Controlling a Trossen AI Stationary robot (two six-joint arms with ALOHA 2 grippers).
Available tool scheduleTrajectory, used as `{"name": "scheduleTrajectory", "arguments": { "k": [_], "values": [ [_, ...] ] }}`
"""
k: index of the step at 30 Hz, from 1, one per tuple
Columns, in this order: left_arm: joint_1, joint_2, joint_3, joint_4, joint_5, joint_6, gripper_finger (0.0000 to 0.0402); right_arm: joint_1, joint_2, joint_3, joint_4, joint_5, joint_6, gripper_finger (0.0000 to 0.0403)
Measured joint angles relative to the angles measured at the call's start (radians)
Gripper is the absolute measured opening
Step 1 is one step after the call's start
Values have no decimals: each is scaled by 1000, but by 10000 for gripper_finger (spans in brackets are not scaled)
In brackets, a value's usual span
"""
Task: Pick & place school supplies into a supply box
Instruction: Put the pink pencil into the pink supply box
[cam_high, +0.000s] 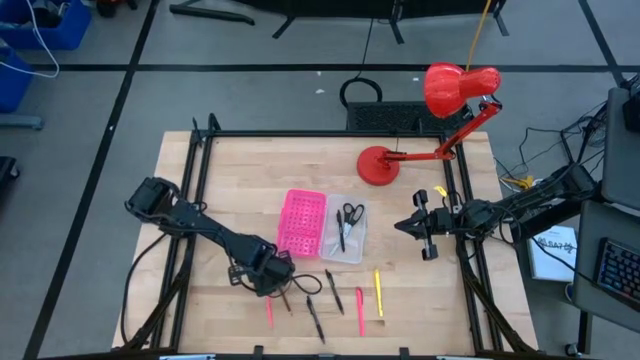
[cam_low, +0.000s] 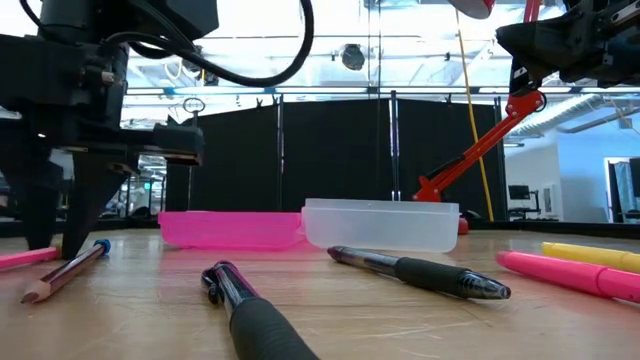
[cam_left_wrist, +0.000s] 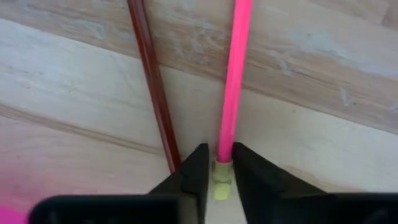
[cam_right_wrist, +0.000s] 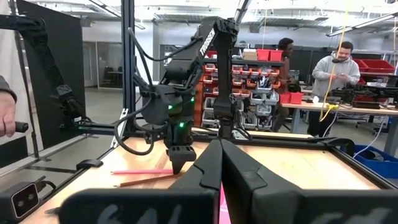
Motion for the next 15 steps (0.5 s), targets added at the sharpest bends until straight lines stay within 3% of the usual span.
{"name": "scheduleTrajectory", "arguments": {
  "k": [4, 11, 15],
  "values": [
    [10, 0, 0, 3, 24, -13, 16, 0, 0, 0, 0, 0, 3, 0],
    [-15, -19, 14, -20, 9, -49, 37, 0, 0, 0, -1, 0, 3, 0],
    [-41, -69, 44, -35, -20, -111, 20, 0, 0, 0, -7, -3, 3, 0]
  ]
}}
